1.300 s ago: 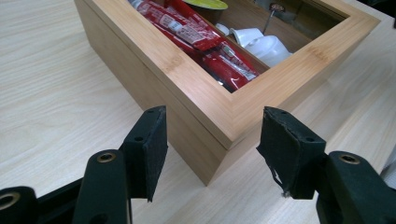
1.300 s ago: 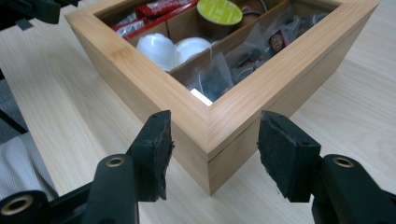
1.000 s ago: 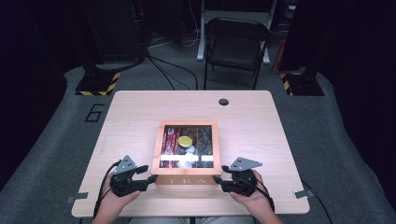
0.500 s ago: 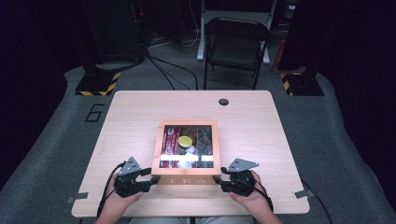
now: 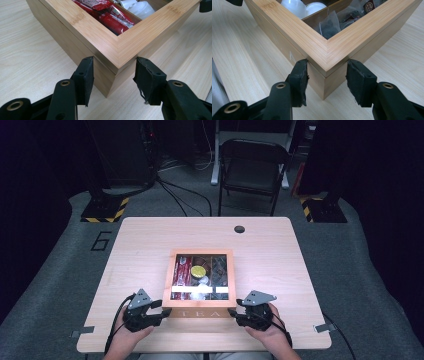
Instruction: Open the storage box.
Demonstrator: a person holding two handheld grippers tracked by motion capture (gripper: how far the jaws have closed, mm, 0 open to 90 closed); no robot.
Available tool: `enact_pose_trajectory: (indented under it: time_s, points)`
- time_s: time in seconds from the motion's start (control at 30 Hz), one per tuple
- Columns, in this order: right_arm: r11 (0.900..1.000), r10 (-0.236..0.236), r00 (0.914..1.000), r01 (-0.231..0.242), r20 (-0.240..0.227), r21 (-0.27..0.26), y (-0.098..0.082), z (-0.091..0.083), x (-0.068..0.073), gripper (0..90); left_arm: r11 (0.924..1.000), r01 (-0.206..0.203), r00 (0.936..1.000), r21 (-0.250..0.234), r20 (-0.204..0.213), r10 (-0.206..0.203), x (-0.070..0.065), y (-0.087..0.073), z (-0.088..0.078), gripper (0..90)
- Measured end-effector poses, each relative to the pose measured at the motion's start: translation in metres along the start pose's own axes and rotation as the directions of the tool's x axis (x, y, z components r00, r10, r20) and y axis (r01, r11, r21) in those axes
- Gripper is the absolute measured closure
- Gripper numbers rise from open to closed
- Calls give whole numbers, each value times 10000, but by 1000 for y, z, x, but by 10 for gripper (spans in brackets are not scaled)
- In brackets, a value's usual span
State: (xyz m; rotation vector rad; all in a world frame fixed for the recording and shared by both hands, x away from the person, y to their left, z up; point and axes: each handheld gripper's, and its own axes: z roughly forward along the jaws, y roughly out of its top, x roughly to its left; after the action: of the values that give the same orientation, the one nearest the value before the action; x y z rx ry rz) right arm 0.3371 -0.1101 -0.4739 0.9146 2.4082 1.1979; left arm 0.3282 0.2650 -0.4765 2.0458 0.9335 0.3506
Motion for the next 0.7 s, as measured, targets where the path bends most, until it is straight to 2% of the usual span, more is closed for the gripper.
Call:
enact_pose_trajectory:
  time_s: [0.2, 0.7]
  points:
    - [10000, 33, 10000, -33, -52, 16, 0, 0, 0, 514, 10000, 13, 10000, 87, 82, -14, 0, 0, -1, 496]
    - [9997, 140, 9999, -142, -79, -211, 1, -1, -1, 522, 9999, -136, 9998, -106, -169, 134, -3, 3, -2, 523]
